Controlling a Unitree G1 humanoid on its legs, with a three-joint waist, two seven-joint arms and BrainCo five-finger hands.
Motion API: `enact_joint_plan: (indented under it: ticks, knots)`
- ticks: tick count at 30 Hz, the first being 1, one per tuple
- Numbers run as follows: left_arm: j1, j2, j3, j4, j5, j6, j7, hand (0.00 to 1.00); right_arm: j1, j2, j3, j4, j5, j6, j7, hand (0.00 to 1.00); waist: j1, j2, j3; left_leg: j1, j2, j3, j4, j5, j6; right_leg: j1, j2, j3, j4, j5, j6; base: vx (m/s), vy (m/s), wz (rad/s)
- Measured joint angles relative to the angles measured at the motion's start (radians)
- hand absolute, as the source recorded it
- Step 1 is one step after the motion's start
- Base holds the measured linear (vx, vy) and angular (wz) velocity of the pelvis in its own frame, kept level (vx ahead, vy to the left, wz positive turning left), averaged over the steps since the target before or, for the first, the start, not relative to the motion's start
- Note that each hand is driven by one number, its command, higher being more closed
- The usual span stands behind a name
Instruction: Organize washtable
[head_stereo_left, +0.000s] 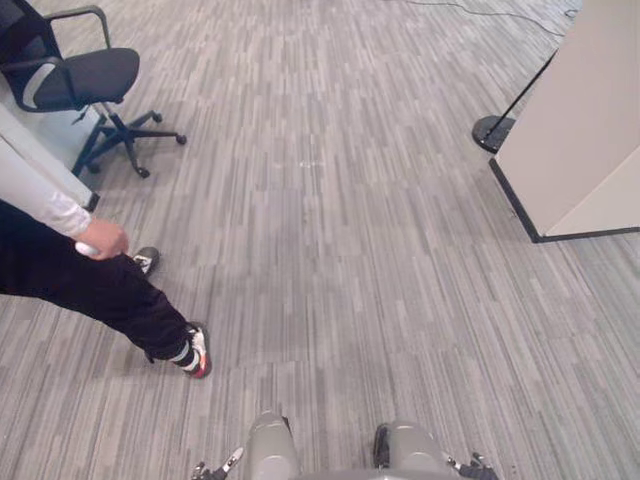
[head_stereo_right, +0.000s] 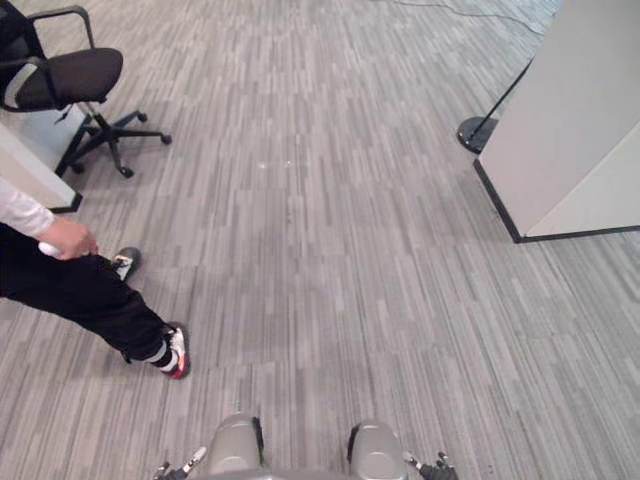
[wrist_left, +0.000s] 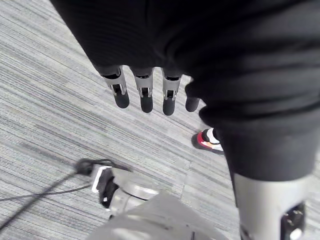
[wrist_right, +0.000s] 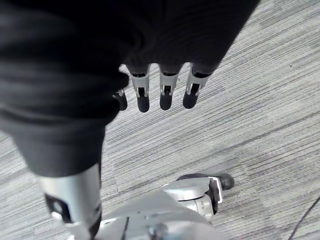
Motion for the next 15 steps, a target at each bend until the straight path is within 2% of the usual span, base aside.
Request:
enact_joint_plan:
  ticks: [1, 2, 3, 4, 5, 7, 8, 9, 10, 11, 12, 13, 14, 15]
  knots:
    - [0.007, 0.000, -0.001, 0.001, -0.009, 0.000, 0.001, 0.00, -0.001, -0.001, 0.001, 0.005, -0.002, -0.008, -0.001, 0.00, 0.010, -0.007, -0.004, 0.000, -0.015, -0.071, -0.129, 0.004, 0.007, -0.001, -0.017, 0.031, 0.017, -0.021, 0.033, 0.21, 0.329, -0.59]
    - [0.008, 0.000, -0.001, 0.002, -0.016, -0.001, 0.001, 0.00, 0.001, -0.003, 0.001, 0.010, -0.001, -0.013, -0.002, 0.00, 0.018, -0.005, -0.005, 0.002, -0.027, -0.085, -0.161, 0.049, -0.019, 0.000, -0.031, 0.054, 0.038, -0.041, 0.058, 0.23, 0.371, -0.56]
    - [0.008, 0.003, -0.002, 0.004, -0.020, -0.002, 0.001, 0.00, -0.001, 0.001, 0.001, 0.022, 0.000, -0.014, -0.005, 0.00, 0.024, -0.015, -0.009, 0.012, -0.042, -0.069, -0.156, 0.048, -0.043, -0.002, -0.046, 0.076, 0.051, -0.054, 0.074, 0.20, 0.281, -0.16]
    - [0.007, 0.028, -0.007, 0.013, -0.025, -0.006, 0.007, 0.00, 0.002, 0.014, 0.005, 0.042, 0.000, -0.014, -0.013, 0.00, 0.014, -0.049, -0.031, 0.003, -0.080, -0.044, -0.157, 0.038, -0.024, 0.003, -0.063, 0.109, 0.022, -0.054, 0.089, 0.29, 0.291, 0.11]
    - [0.000, 0.036, -0.012, 0.014, -0.025, -0.023, 0.018, 0.00, 0.000, 0.024, 0.002, 0.059, -0.001, -0.014, -0.014, 0.00, 0.013, -0.065, -0.044, -0.003, -0.098, -0.034, -0.153, 0.035, -0.022, 0.024, -0.069, 0.124, -0.038, -0.036, 0.080, 0.37, 0.299, 0.23]
    - [-0.017, 0.045, -0.020, 0.021, -0.025, -0.023, 0.019, 0.00, -0.008, 0.034, -0.014, 0.072, -0.001, -0.016, -0.015, 0.00, 0.021, -0.068, -0.045, -0.012, -0.109, -0.020, -0.136, 0.031, -0.016, 0.047, -0.071, 0.133, -0.098, 0.016, 0.087, 0.32, 0.256, 0.10]
    - [-0.021, 0.046, -0.021, 0.029, -0.025, -0.023, 0.019, 0.00, -0.010, 0.038, -0.031, 0.075, 0.000, -0.017, -0.015, 0.00, 0.022, -0.070, -0.046, -0.013, -0.116, -0.007, -0.127, 0.022, -0.001, 0.053, -0.078, 0.146, -0.108, 0.046, 0.097, 0.27, 0.247, 0.04]
    - [-0.026, 0.047, -0.021, 0.032, -0.025, -0.022, 0.019, 0.00, -0.011, 0.040, -0.041, 0.081, 0.001, -0.023, -0.013, 0.00, 0.021, -0.075, -0.050, -0.009, -0.127, 0.005, -0.106, -0.001, 0.010, 0.050, -0.087, 0.157, -0.083, 0.062, 0.112, 0.25, 0.235, 0.00]
    - [-0.028, 0.050, -0.025, 0.034, -0.025, -0.021, 0.020, 0.00, -0.013, 0.044, -0.043, 0.083, 0.002, -0.026, -0.013, 0.00, 0.021, -0.069, -0.048, -0.004, -0.129, 0.011, -0.097, -0.021, 0.015, 0.043, -0.089, 0.167, -0.056, 0.065, 0.115, 0.23, 0.214, -0.07]
    - [-0.027, 0.054, -0.048, 0.040, -0.025, -0.021, 0.020, 0.00, -0.021, 0.041, -0.056, 0.083, 0.005, -0.028, -0.013, 0.00, 0.019, -0.054, -0.048, 0.000, -0.137, 0.026, -0.075, -0.065, 0.028, 0.002, -0.099, 0.187, 0.043, 0.072, 0.116, 0.21, 0.221, -0.03]
    - [-0.027, 0.065, -0.076, 0.049, -0.025, -0.020, 0.019, 0.00, -0.030, 0.037, -0.076, 0.084, 0.005, -0.028, -0.009, 0.00, 0.003, -0.050, -0.046, 0.011, -0.161, 0.032, -0.047, -0.095, 0.046, -0.044, -0.118, 0.205, 0.165, 0.097, 0.109, 0.20, 0.215, 0.06]
    - [-0.027, 0.070, -0.094, 0.051, -0.024, -0.018, 0.019, 0.00, -0.034, 0.037, -0.083, 0.084, 0.009, -0.027, -0.006, 0.00, -0.009, -0.047, -0.045, 0.019, -0.171, 0.033, -0.039, -0.106, 0.056, -0.064, -0.126, 0.212, 0.219, 0.123, 0.105, 0.20, 0.191, 0.19]
    - [-0.027, 0.075, -0.122, 0.051, -0.024, -0.016, 0.019, 0.00, -0.041, 0.039, -0.093, 0.082, 0.015, -0.028, 0.002, 0.00, -0.027, -0.035, -0.042, 0.043, -0.185, 0.036, -0.035, -0.122, 0.072, -0.101, -0.129, 0.237, 0.306, 0.205, 0.101, 0.22, 0.158, 0.15]
    - [-0.026, 0.080, -0.142, 0.052, -0.023, -0.016, 0.019, 0.00, -0.041, 0.038, -0.110, 0.076, 0.021, -0.027, 0.006, 0.00, -0.032, -0.023, -0.040, 0.077, -0.198, 0.036, -0.052, -0.129, 0.083, -0.124, -0.125, 0.260, 0.361, 0.309, 0.086, 0.21, 0.152, 0.08]
